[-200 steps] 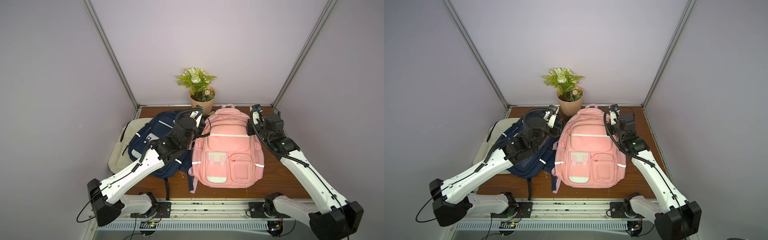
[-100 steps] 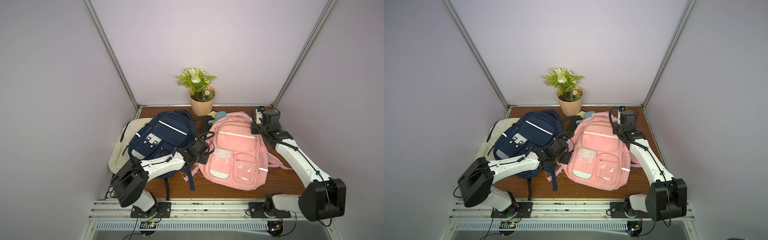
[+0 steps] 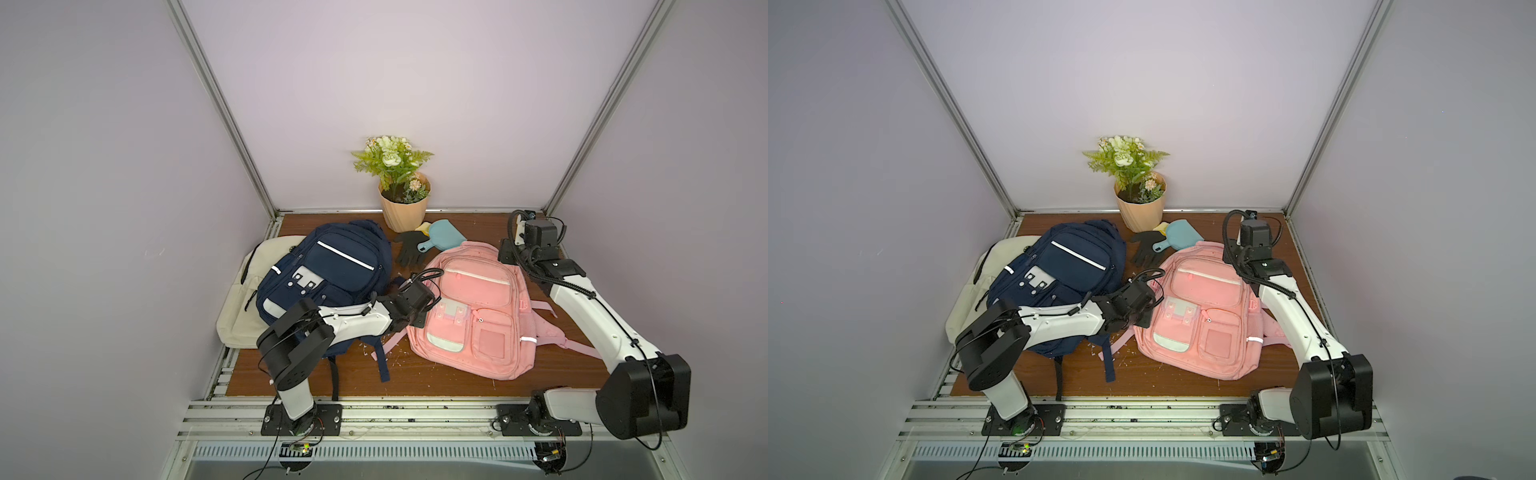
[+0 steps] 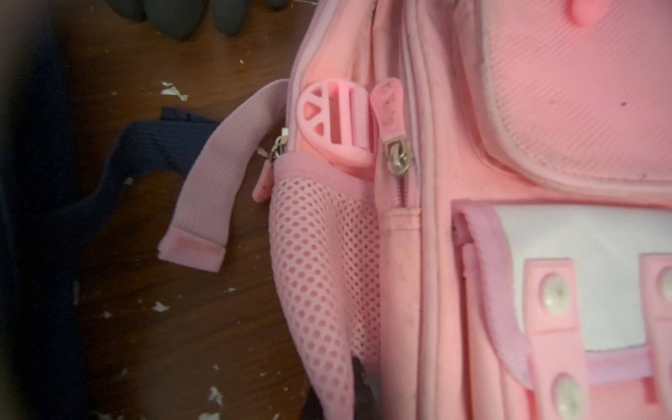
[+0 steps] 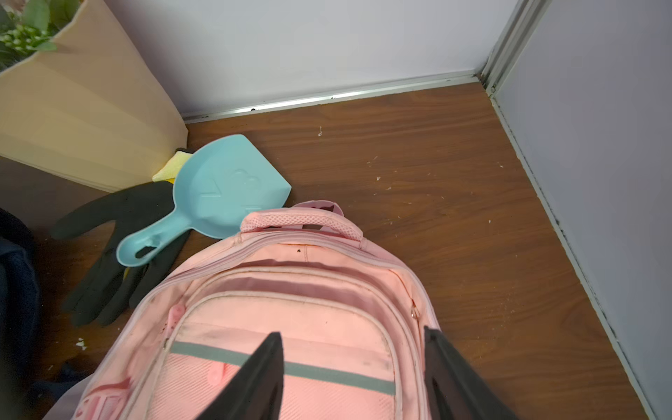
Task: Zip up the backpack
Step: Place the backpack at the corner of the board.
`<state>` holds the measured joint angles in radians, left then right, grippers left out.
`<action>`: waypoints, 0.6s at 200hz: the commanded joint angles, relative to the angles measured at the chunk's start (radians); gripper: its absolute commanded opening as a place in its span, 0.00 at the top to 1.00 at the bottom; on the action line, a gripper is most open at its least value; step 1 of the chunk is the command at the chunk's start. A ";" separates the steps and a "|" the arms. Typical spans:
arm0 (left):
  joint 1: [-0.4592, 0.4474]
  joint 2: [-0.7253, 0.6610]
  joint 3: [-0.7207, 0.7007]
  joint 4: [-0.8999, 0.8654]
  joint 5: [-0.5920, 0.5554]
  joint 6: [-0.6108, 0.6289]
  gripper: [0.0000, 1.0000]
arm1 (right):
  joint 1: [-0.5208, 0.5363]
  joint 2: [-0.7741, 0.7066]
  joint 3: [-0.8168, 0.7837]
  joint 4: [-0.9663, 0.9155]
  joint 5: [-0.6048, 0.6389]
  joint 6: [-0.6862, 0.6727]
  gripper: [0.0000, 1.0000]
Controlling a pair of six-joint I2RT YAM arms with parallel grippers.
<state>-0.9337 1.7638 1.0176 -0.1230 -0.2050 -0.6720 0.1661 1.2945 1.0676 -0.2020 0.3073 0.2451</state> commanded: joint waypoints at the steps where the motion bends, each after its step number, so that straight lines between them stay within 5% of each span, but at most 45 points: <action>1: -0.054 0.064 0.049 -0.005 -0.027 -0.141 1.00 | -0.005 -0.092 -0.070 -0.027 0.014 0.108 0.36; 47: -0.129 0.128 0.172 0.025 -0.046 -0.219 1.00 | -0.006 -0.278 -0.244 -0.089 0.008 0.233 0.37; 120: -0.198 0.326 0.448 0.076 0.017 -0.266 0.99 | -0.006 -0.501 -0.215 -0.236 0.163 0.272 0.30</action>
<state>-1.1057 2.0769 1.4254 -0.0940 -0.2192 -0.8936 0.1623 0.8337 0.8021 -0.3813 0.3756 0.4877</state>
